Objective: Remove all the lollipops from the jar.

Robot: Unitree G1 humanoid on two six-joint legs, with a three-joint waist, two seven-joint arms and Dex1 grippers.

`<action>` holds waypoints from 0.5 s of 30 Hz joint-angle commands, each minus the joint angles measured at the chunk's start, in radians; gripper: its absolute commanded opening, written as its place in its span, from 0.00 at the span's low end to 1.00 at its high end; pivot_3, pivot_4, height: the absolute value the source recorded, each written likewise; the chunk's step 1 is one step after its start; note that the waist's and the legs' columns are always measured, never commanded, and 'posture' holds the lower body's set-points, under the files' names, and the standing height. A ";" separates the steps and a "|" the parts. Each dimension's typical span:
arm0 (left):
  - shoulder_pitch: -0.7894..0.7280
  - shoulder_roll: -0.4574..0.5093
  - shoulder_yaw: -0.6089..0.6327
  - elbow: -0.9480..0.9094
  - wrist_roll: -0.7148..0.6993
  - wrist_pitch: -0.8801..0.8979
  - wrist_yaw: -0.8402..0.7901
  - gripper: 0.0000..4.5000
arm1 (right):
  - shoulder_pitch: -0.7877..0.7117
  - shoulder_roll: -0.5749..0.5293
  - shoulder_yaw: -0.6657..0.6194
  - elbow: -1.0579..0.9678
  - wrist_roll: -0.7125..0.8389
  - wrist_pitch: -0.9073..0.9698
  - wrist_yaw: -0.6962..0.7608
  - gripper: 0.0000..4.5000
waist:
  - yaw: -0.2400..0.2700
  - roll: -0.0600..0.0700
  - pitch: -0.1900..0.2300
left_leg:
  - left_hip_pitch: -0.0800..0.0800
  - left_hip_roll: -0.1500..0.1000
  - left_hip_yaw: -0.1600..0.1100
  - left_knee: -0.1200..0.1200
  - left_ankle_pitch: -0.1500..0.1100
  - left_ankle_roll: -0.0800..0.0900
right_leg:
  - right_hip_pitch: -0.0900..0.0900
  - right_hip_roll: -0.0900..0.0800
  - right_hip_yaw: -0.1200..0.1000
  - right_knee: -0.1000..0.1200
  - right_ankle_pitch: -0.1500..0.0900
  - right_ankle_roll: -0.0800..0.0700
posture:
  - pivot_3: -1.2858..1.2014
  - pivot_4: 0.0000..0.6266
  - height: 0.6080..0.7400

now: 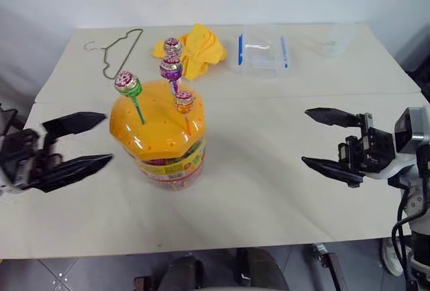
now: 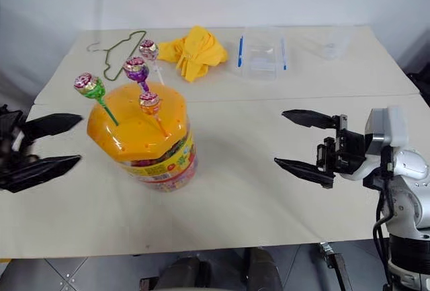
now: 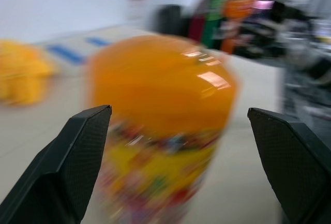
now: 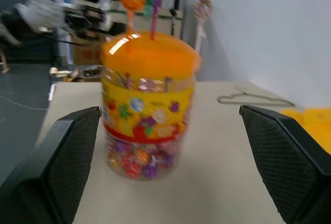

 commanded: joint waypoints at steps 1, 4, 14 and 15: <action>-0.103 -0.022 -0.057 -0.006 -0.011 -0.012 0.056 0.99 | -0.013 0.038 0.024 -0.092 0.017 0.001 -0.040 1.00 | -0.003 0.000 0.000 | 0.000 0.000 0.001 0.000 0.000 0.000 | 0.000 0.001 0.000 0.000 0.000 0.000 | 0.52 0.24 1.00; -0.206 -0.058 -0.144 0.016 0.030 -0.029 0.080 0.99 | -0.017 0.072 0.044 -0.093 -0.010 -0.014 -0.054 1.00 | 0.004 0.000 0.000 | 0.000 0.000 0.001 0.001 0.000 0.000 | 0.000 0.002 0.000 0.001 0.000 0.000 | 0.52 0.24 1.00; -0.295 -0.098 -0.220 0.046 0.048 -0.023 0.044 0.55 | -0.006 0.095 0.033 -0.075 -0.051 -0.034 -0.080 1.00 | 0.006 0.000 0.000 | 0.000 -0.002 0.001 0.002 0.001 0.001 | 0.000 0.002 -0.002 0.002 0.000 0.001 | 0.52 0.24 1.00; -0.303 -0.102 -0.227 0.043 0.042 -0.017 0.047 0.48 | -0.008 0.100 0.033 -0.075 -0.050 -0.035 -0.086 1.00 | 0.007 0.000 0.000 | 0.000 -0.002 0.001 0.002 0.001 0.001 | 0.001 0.002 -0.002 0.002 0.000 0.001 | 0.52 0.24 1.00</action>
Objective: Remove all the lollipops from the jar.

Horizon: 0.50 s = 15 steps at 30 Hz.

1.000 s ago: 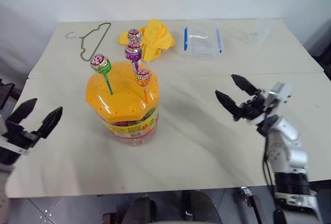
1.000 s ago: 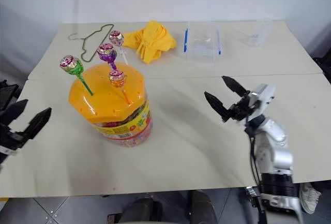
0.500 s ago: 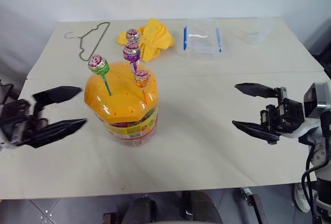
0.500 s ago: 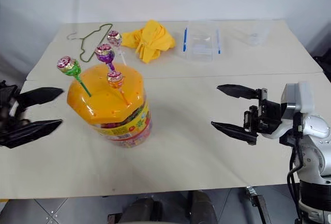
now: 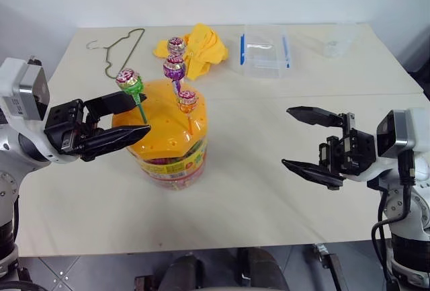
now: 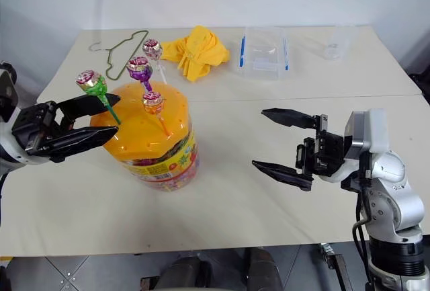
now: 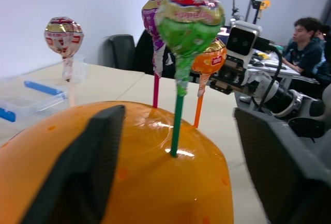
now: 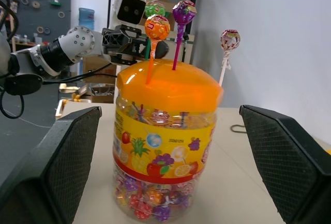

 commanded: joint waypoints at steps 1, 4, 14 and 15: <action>-0.034 -0.017 -0.014 -0.004 0.001 -0.006 -0.003 0.41 | -0.005 0.015 -0.022 -0.010 0.005 -0.019 -0.019 1.00 | 0.001 0.000 0.000 | 0.000 0.000 0.000 0.000 0.000 0.000 | 0.000 0.000 -0.001 0.000 0.000 0.000 | 0.52 0.24 1.00; -0.050 -0.036 -0.024 -0.008 -0.004 -0.005 0.004 0.22 | -0.009 0.025 -0.017 -0.018 0.008 -0.013 -0.032 1.00 | 0.000 0.000 0.000 | 0.000 0.000 0.000 0.001 0.000 0.000 | 0.000 0.000 -0.003 0.000 0.000 0.000 | 0.52 0.24 1.00; -0.106 -0.075 0.250 0.232 -0.267 0.071 0.279 0.01 | -0.035 0.057 0.003 -0.006 0.011 -0.004 -0.056 1.00 | -0.004 0.000 0.000 | 0.000 0.001 -0.001 0.002 0.000 0.000 | 0.000 -0.001 -0.006 0.001 0.000 0.000 | 0.52 0.24 1.00; -0.087 -0.063 0.278 0.255 -0.259 0.076 0.286 0.01 | -0.038 0.060 0.007 -0.005 0.009 -0.004 -0.055 1.00 | -0.008 0.000 0.000 | 0.000 0.001 0.000 0.002 0.000 0.000 | 0.000 -0.001 -0.006 0.001 0.000 0.000 | 0.52 0.24 1.00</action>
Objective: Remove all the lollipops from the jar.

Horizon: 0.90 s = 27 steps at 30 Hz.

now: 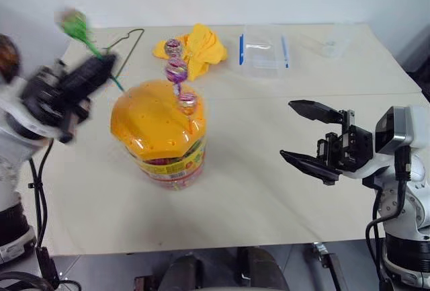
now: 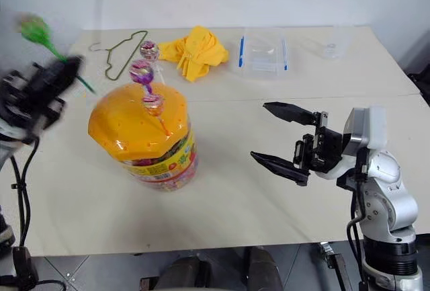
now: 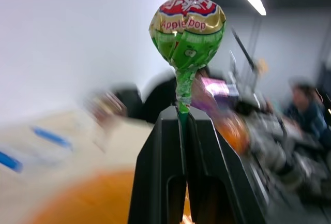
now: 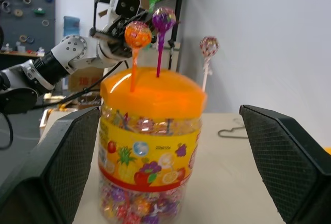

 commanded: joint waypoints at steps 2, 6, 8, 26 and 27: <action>0.158 0.095 0.172 0.145 0.092 0.016 0.022 0.01 | -0.023 0.015 0.011 -0.001 0.006 -0.004 -0.005 1.00 | -0.009 0.000 0.000 | 0.000 0.001 0.000 -0.001 0.000 0.000 | 0.000 0.001 -0.001 0.000 0.000 0.000 | 0.52 0.24 1.00; 0.523 0.248 0.194 0.294 0.388 0.032 -0.031 0.01 | -0.046 0.003 0.033 0.037 -0.030 -0.018 0.028 1.00 | -0.022 0.000 0.000 | 0.000 0.000 0.001 -0.003 0.000 -0.001 | -0.001 0.004 -0.001 -0.001 0.000 0.000 | 0.52 0.24 1.00; 0.654 0.273 0.191 0.316 0.491 0.026 -0.027 0.01 | -0.052 -0.004 0.042 0.062 -0.051 -0.030 0.057 1.00 | -0.023 0.000 0.001 | 0.000 -0.001 0.002 -0.004 0.000 0.000 | -0.001 0.005 -0.001 -0.002 0.000 0.000 | 0.52 0.24 1.00; 0.814 0.143 0.306 0.277 0.660 -0.094 -0.115 0.77 | -0.071 -0.057 0.066 0.076 -0.019 0.067 0.123 1.00 | -0.002 -0.004 0.000 | -0.001 0.001 -0.001 -0.005 -0.002 -0.001 | -0.001 -0.003 0.004 -0.003 -0.001 -0.002 | 0.52 0.24 1.00; 0.809 0.134 0.339 0.261 0.629 -0.147 -0.209 0.83 | -0.088 -0.046 0.070 0.054 0.014 0.104 0.083 1.00 | -0.004 -0.004 0.000 | -0.001 0.001 -0.001 -0.005 -0.002 -0.001 | -0.001 -0.003 0.004 -0.003 -0.001 -0.002 | 0.52 0.24 1.00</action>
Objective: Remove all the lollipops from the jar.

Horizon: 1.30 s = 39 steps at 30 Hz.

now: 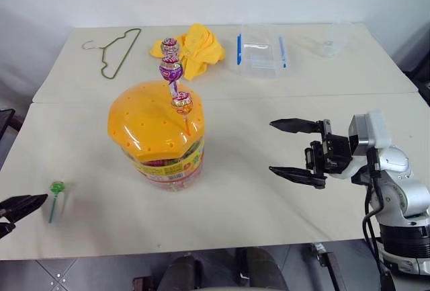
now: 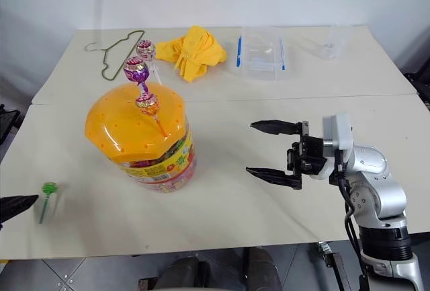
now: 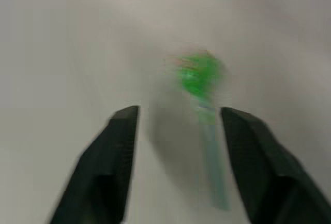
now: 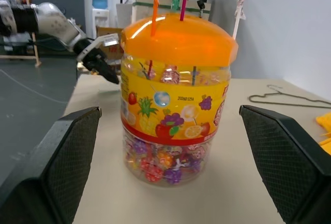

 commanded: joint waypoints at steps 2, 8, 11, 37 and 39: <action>-0.022 -0.038 0.152 -0.047 -0.085 -0.217 -0.310 0.83 | -0.066 0.019 -0.003 -0.119 0.127 0.132 -0.134 1.00 | -0.001 0.000 0.000 | 0.000 0.000 0.001 0.000 0.000 0.000 | -0.001 0.000 0.000 0.000 0.000 0.000 | 0.52 0.24 1.00; -0.130 -0.075 0.147 -0.290 -0.259 -0.184 -0.335 0.91 | -0.158 0.086 0.090 -0.143 0.156 0.238 -0.222 1.00 | 0.006 0.000 0.000 | 0.000 0.001 0.000 0.001 0.000 0.000 | 0.000 -0.001 -0.001 0.000 0.000 0.000 | 0.52 0.24 1.00; -0.210 -0.109 0.092 -0.407 -0.320 -0.187 -0.300 1.00 | -0.221 0.131 0.150 -0.122 0.118 0.262 -0.260 1.00 | 0.002 0.000 0.000 | 0.000 0.000 -0.001 0.002 0.000 0.000 | 0.001 -0.001 0.000 0.001 0.000 0.000 | 0.52 0.24 1.00; -0.200 -0.142 0.012 -0.455 -0.379 -0.161 -0.313 1.00 | -0.418 0.383 0.181 0.031 0.107 0.263 -0.247 0.00 | -0.022 0.000 0.000 | 0.000 0.000 0.001 0.002 0.000 0.000 | -0.001 0.002 -0.005 0.003 0.000 -0.001 | 0.52 0.24 1.00; -0.206 -0.143 0.009 -0.459 -0.382 -0.165 -0.319 1.00 | -0.426 0.391 0.091 0.046 0.194 0.273 -0.260 0.00 | -0.022 0.000 0.000 | 0.000 0.000 0.001 0.002 0.000 0.000 | -0.001 0.002 -0.005 0.003 0.000 -0.001 | 0.52 0.24 1.00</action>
